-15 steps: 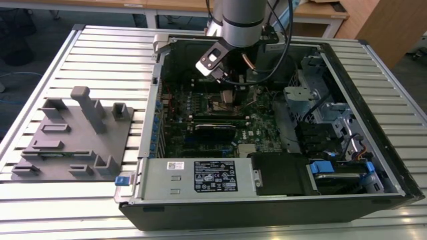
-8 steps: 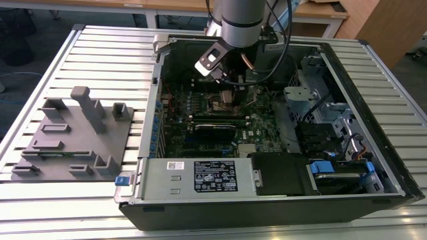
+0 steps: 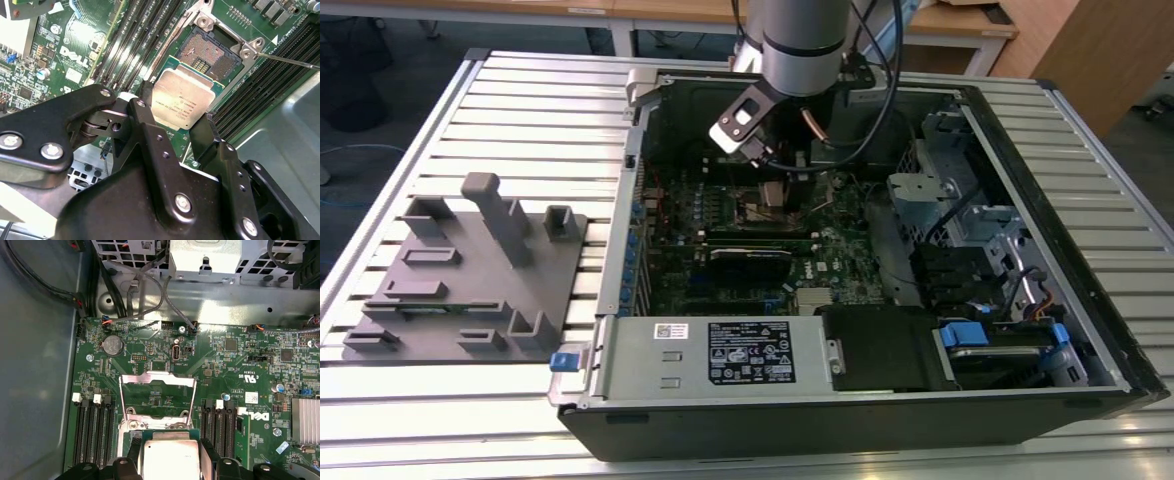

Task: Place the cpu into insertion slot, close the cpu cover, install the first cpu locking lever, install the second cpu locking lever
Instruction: 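Place the cpu into insertion slot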

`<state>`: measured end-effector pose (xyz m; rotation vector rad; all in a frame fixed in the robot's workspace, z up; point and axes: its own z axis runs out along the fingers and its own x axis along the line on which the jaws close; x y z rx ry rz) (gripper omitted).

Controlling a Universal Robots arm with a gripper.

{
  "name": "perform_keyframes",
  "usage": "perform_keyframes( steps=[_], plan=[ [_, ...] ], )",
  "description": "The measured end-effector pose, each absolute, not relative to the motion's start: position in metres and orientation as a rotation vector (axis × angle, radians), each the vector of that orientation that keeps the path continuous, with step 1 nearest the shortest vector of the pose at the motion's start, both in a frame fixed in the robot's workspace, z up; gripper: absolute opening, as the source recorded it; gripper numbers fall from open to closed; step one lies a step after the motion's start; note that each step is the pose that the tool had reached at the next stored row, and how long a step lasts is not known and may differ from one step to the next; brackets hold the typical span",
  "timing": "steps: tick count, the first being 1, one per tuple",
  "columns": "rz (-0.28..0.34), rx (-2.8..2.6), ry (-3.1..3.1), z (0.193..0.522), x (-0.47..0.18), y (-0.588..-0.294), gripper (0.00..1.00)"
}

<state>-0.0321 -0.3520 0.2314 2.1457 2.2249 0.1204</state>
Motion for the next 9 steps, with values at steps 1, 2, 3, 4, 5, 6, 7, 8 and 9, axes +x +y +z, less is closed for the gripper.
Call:
perform_keyframes(
  steps=[1, 2, 3, 4, 5, 6, 7, 8, 9],
  plan=[
    [0.120, 2.146, 2.225, 0.2313, -0.0322, -0.3521, 0.54],
    [0.120, 2.146, 2.225, 0.2312, -0.0322, -0.3521, 0.54],
    [0.120, 2.146, 2.224, 0.2312, -0.0322, -0.3521, 0.54],
    [0.121, 2.146, 2.225, 0.2310, -0.0323, -0.3520, 0.54],
    [0.121, 2.146, 2.224, 0.2308, -0.0325, -0.3520, 0.54],
    [0.121, 2.146, 2.225, 0.2306, -0.0325, -0.3519, 0.54],
    [0.121, 2.146, 2.225, 0.2305, -0.0325, -0.3519, 0.54],
    [0.121, 2.146, 2.225, 0.2303, -0.0325, -0.3517, 0.54],
    [0.121, 2.146, 2.224, 0.2301, -0.0326, -0.3515, 0.54]
  ],
)
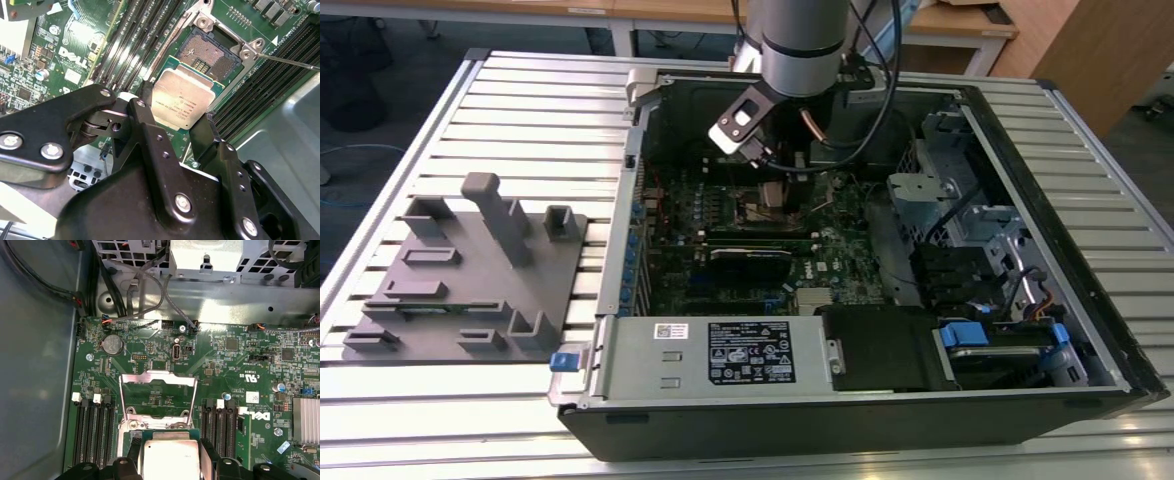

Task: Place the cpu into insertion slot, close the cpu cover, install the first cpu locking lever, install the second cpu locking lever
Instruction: 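Place the cpu into insertion slot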

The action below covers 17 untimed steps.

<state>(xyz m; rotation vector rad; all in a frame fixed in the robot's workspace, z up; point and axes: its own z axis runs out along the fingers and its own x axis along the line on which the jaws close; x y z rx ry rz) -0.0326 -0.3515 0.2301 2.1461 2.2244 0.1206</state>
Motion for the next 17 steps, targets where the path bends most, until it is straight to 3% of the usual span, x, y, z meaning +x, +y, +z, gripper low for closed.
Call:
perform_keyframes(
  steps=[17],
  plan=[
    [0.120, 2.150, 2.221, 0.2216, -0.0362, -0.3417, 0.54]
  ],
)
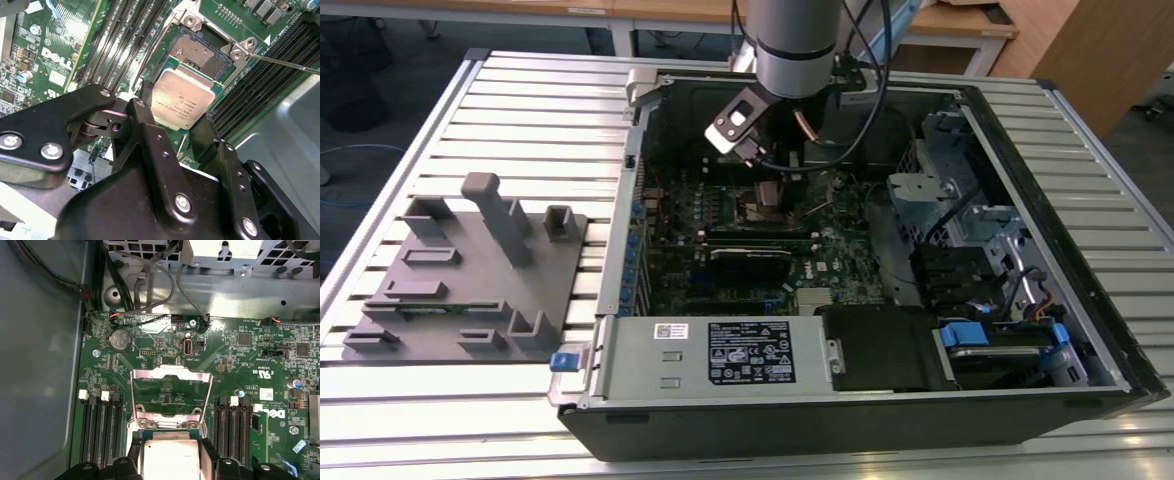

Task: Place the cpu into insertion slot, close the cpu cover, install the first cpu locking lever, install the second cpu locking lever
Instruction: 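Place the cpu into insertion slot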

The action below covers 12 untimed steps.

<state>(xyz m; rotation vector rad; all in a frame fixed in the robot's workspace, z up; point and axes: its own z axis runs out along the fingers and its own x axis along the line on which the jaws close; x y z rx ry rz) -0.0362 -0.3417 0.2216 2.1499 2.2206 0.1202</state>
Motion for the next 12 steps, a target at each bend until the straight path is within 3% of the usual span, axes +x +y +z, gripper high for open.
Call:
perform_keyframes(
  steps=[12],
  plan=[
    [0.121, 2.151, 2.219, 0.2169, -0.0367, -0.3416, 0.54]
  ],
)
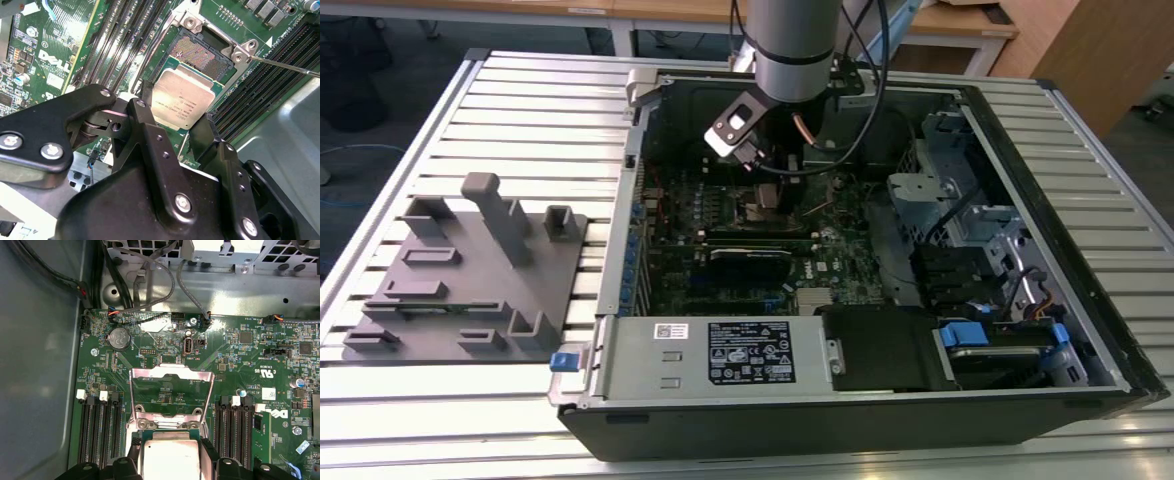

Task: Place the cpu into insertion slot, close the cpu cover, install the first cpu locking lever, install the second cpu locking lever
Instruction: 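Place the cpu into insertion slot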

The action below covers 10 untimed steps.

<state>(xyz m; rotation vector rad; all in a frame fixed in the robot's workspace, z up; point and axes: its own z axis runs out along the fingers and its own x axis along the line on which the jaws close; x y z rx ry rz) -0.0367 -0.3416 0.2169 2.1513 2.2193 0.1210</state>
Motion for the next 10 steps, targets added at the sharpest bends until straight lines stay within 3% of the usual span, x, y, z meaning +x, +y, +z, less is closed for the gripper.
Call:
perform_keyframes(
  steps=[10],
  plan=[
    [0.121, 2.151, 2.219, 0.2151, -0.0367, -0.3416, 0.54]
  ],
)
